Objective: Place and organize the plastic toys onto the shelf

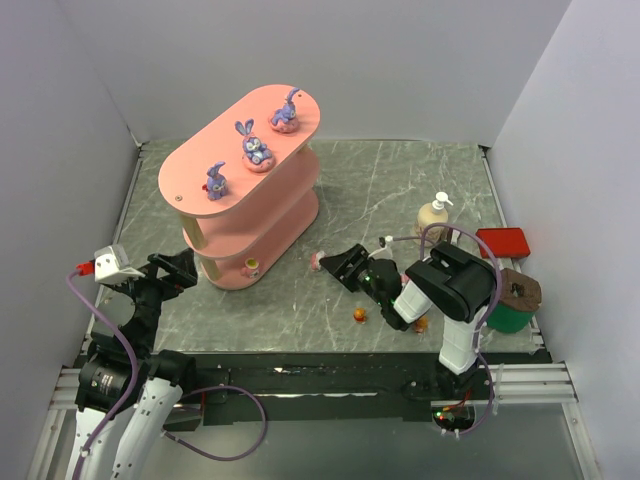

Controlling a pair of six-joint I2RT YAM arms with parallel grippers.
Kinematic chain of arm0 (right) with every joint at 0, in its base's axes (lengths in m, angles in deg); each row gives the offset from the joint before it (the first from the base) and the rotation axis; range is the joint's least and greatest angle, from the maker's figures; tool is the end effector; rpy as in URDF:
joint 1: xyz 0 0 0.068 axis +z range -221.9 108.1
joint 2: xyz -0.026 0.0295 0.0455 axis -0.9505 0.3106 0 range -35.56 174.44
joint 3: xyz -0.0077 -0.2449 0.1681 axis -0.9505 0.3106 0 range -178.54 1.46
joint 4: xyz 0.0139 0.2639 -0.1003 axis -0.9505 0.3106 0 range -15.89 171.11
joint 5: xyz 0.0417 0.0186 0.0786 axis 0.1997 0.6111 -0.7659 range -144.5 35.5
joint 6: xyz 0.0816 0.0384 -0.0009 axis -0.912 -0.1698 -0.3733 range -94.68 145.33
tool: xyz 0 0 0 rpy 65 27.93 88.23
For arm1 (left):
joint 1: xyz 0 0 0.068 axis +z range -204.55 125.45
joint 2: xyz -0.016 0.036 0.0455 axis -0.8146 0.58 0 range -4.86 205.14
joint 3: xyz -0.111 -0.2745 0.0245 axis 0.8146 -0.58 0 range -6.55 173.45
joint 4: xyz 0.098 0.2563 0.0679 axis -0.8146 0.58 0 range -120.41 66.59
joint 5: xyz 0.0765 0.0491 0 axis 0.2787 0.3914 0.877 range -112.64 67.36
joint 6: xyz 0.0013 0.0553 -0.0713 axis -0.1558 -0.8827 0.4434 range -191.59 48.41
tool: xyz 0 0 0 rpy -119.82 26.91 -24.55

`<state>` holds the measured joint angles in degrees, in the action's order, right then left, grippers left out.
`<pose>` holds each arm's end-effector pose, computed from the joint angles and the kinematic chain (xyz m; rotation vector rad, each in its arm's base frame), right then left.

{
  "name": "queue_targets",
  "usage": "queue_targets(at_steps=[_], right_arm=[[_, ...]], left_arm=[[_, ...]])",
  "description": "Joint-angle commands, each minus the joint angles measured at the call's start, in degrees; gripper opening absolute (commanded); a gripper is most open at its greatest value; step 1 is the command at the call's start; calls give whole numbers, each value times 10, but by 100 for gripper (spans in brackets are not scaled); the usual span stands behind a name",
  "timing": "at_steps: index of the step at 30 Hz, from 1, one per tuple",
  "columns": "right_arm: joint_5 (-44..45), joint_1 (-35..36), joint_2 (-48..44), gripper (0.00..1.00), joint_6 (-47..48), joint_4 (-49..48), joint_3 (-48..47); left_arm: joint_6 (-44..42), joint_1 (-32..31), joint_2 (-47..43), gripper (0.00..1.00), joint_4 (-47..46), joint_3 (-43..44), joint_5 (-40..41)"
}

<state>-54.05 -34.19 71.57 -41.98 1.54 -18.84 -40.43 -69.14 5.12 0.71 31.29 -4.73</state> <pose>0.2612 0.2012 0.0879 0.5217 1.9508 1.2413 0.0975 0.0003 0.3331 -0.4718 1.5674 -0.3593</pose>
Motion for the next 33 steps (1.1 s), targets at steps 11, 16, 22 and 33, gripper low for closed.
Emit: queue_targets(at_steps=[11, 16, 22, 33], right_arm=[[-35, -13, 26, 75, 8, -49, -34], [-39, -15, 31, 75, 15, -24, -51], [-38, -16, 26, 70, 20, 1, -56], [-33, -17, 4, 58, 34, 54, -62]], left_arm=[[4, 2, 7, 96, -10, 4, 6], [4, 2, 7, 96, -10, 4, 6], [4, 2, 8, 96, -10, 5, 6], [4, 2, 8, 96, -10, 4, 5]])
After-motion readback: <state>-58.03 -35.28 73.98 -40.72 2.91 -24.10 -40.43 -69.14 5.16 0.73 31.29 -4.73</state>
